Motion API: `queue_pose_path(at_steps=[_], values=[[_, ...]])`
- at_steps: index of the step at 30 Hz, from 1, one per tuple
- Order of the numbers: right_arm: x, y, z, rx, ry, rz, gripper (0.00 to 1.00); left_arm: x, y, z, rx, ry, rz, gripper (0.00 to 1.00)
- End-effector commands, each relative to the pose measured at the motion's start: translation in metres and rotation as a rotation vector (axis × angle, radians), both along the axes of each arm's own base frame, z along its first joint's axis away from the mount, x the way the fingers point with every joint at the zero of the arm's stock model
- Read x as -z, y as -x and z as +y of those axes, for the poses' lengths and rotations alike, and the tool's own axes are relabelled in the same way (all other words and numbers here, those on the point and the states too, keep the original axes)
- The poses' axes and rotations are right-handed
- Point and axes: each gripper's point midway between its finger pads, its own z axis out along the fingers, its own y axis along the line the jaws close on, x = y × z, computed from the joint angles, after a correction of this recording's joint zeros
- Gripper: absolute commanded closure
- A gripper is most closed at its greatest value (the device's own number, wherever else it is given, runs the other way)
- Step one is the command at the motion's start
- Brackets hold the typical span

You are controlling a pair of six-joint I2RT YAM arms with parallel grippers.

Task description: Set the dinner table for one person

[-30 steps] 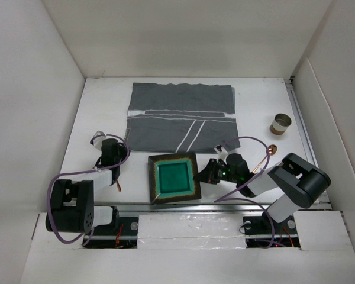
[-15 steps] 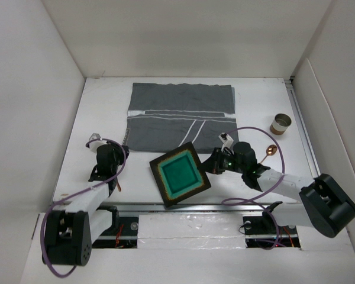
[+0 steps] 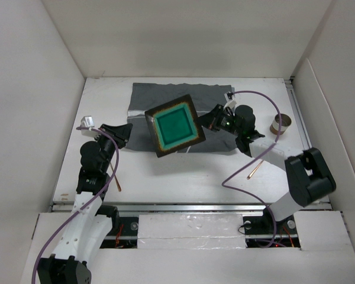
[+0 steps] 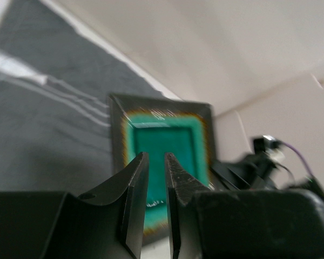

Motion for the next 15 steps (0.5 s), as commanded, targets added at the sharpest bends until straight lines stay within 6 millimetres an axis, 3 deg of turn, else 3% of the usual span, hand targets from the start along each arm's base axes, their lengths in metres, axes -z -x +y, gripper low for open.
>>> queue_pose_path(at_steps=[1,2,4,6,7,10,15], values=[[-0.108,-0.026,0.006,-0.004,-0.316,-0.234,1.00,-0.038,0.014,-0.016,0.102,-0.083,-0.078,0.84],[-0.115,-0.034,0.007,0.008,-0.359,-0.214,1.00,-0.045,0.016,-0.016,0.105,-0.101,-0.074,0.84],[-0.105,-0.054,0.009,0.044,-0.421,-0.188,1.00,-0.050,0.017,-0.017,0.112,-0.148,-0.076,0.84],[-0.109,-0.066,0.012,0.046,-0.487,-0.163,1.00,-0.058,0.018,-0.012,0.094,-0.205,-0.075,0.84],[-0.093,-0.077,0.017,0.048,-0.492,-0.134,1.00,-0.061,0.018,-0.009,0.078,-0.218,-0.078,0.84],[-0.096,-0.091,0.018,0.035,-0.542,-0.130,1.00,-0.065,0.021,-0.011,0.086,-0.237,-0.080,0.84],[-0.084,-0.116,0.005,0.066,-0.519,-0.115,1.00,-0.045,0.017,-0.014,0.100,-0.207,-0.060,0.83]])
